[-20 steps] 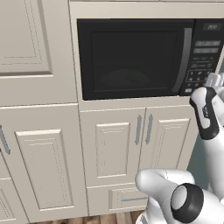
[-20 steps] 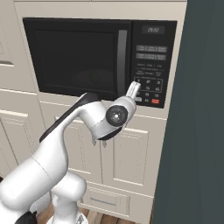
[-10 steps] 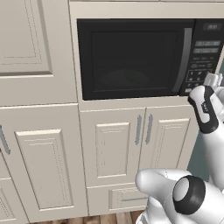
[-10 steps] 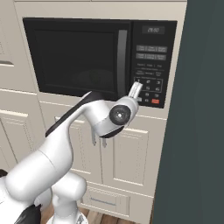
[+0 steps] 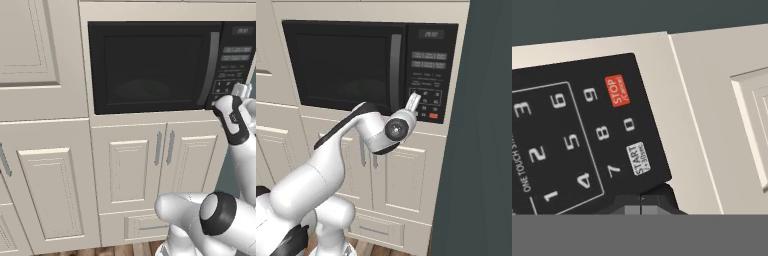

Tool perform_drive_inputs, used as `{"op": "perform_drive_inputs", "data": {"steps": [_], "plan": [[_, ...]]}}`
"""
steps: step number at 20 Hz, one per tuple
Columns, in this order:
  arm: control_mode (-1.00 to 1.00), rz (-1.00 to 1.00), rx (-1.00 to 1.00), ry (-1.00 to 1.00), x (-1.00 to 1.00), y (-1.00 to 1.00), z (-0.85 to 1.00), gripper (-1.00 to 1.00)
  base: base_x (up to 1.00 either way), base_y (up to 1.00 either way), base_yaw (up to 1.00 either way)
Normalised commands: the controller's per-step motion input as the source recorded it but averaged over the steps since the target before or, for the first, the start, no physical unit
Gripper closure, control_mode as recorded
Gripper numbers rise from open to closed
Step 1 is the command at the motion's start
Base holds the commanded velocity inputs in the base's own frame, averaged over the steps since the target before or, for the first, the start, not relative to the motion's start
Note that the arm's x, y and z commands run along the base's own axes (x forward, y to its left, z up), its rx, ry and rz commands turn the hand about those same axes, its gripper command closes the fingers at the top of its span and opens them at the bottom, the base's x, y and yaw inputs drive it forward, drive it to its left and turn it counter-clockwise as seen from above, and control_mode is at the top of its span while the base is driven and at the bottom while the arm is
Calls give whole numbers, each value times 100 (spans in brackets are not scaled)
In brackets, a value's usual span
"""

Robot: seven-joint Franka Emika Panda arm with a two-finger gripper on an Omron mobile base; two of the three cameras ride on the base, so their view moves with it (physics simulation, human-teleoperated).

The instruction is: Pick the corn from the counter and place it in the microwave. Then turn on the microwave.

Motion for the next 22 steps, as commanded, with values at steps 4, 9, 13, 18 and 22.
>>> {"op": "perform_drive_inputs", "data": {"steps": [4, 9, 13, 18, 22], "plan": [[-100, 0, 0, -1, 13, 0, -6, 100, 0, 0, 0], [-100, 0, 0, 0, 9, -1, -9, 100, 0, 0, 0], [-100, 0, 0, 0, 9, -2, -7, 100, 0, 0, 0], [-100, 0, 0, 0, 10, -3, -3, 100, 0, 0, 0], [-100, 0, 0, 0, 10, -6, -4, 100, 0, 0, 0]]}}
